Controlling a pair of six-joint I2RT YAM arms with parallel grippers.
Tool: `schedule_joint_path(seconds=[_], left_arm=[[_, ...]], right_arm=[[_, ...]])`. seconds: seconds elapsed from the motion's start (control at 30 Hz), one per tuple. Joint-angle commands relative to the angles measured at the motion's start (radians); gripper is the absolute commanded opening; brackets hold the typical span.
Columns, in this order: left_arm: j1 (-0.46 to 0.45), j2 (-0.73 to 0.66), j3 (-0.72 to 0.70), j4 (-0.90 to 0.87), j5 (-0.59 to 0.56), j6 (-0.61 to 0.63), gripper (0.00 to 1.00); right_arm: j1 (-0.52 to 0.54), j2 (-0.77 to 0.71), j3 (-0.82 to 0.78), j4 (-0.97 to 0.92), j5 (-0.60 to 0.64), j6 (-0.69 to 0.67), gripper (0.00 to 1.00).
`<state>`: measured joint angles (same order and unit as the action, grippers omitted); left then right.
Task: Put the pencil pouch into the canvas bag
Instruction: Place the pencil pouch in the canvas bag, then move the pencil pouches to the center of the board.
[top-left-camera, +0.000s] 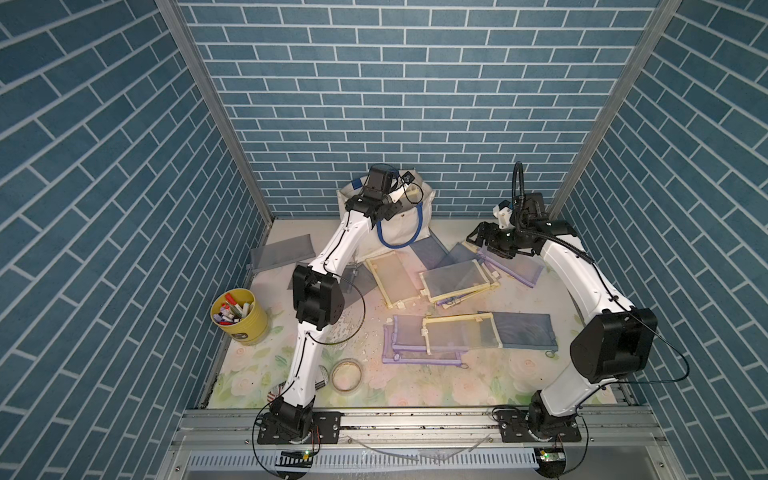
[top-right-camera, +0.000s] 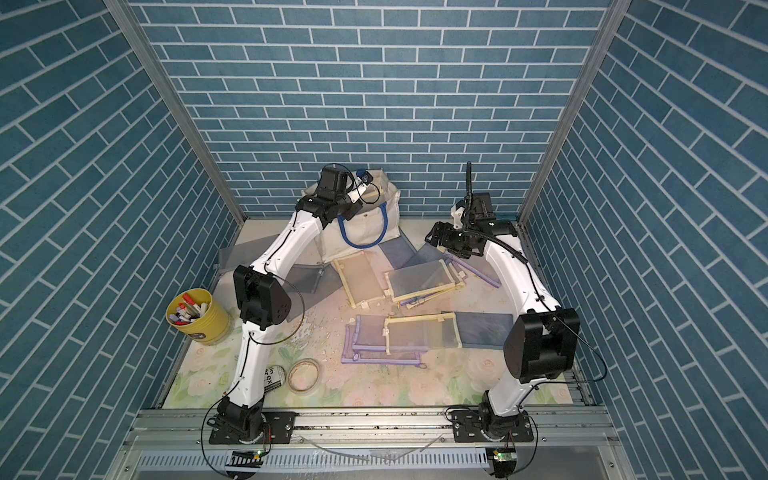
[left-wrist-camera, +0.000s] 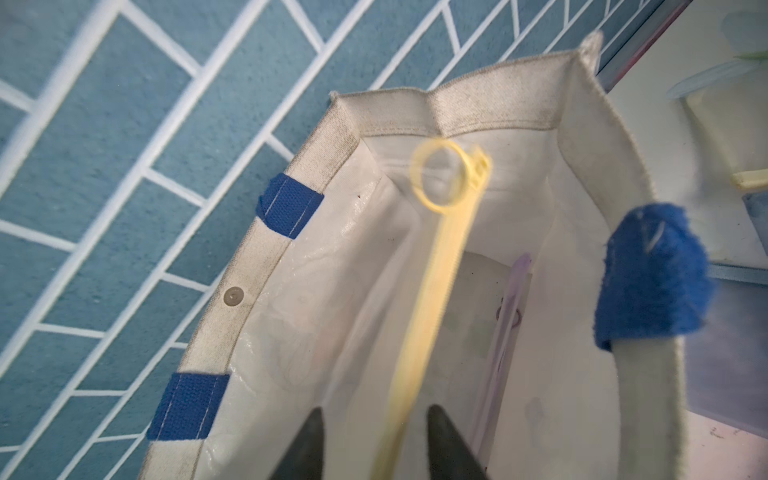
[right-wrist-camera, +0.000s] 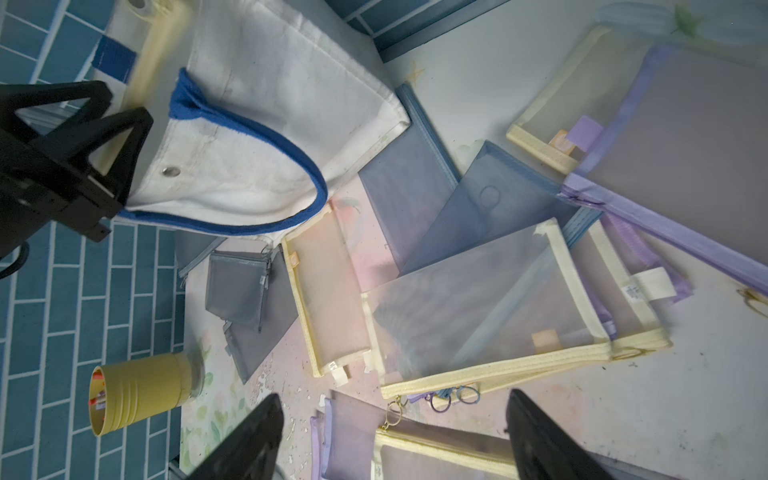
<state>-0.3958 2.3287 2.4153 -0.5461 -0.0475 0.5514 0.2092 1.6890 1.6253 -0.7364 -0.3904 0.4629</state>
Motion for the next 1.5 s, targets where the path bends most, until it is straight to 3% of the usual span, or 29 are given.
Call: schedule_joint_path(seconds=[0.0, 0.13, 0.3, 0.47, 0.63, 0.77, 0.87, 1.07, 1.47], left_arm=[[0.006, -0.059, 0.009, 0.011, 0.029, -0.049, 0.82], [0.002, -0.114, 0.011, 0.003, 0.038, -0.126, 0.87], [-0.018, -0.270, -0.102, 0.029, 0.008, -0.357, 0.92], [-0.043, -0.487, -0.391, 0.052, 0.039, -0.595, 0.93], [-0.049, -0.754, -0.818, 0.133, 0.133, -0.838, 0.90], [-0.072, -0.888, -1.038, 0.146, 0.145, -0.931, 0.87], [-0.081, -0.928, -1.114, 0.146, 0.164, -0.986, 0.87], [-0.094, -0.878, -1.150, 0.159, 0.178, -1.034, 0.88], [-0.093, -0.774, -1.240, 0.248, 0.171, -1.099, 0.86]], right_arm=[[-0.001, 0.045, 0.055, -0.041, 0.069, -0.013, 0.83], [0.001, 0.122, 0.097, -0.021, 0.088, 0.006, 0.82], [0.025, 0.282, 0.188, 0.054, 0.045, 0.039, 0.80], [0.053, 0.458, 0.315, 0.141, -0.015, 0.082, 0.78], [0.075, 0.643, 0.460, 0.191, -0.052, 0.125, 0.72], [0.102, 0.765, 0.595, 0.173, -0.066, 0.147, 0.67], [0.119, 0.832, 0.667, 0.136, -0.050, 0.153, 0.64], [0.122, 0.839, 0.590, 0.119, 0.009, 0.164, 0.62], [0.124, 0.656, 0.186, 0.154, 0.074, 0.125, 0.62]])
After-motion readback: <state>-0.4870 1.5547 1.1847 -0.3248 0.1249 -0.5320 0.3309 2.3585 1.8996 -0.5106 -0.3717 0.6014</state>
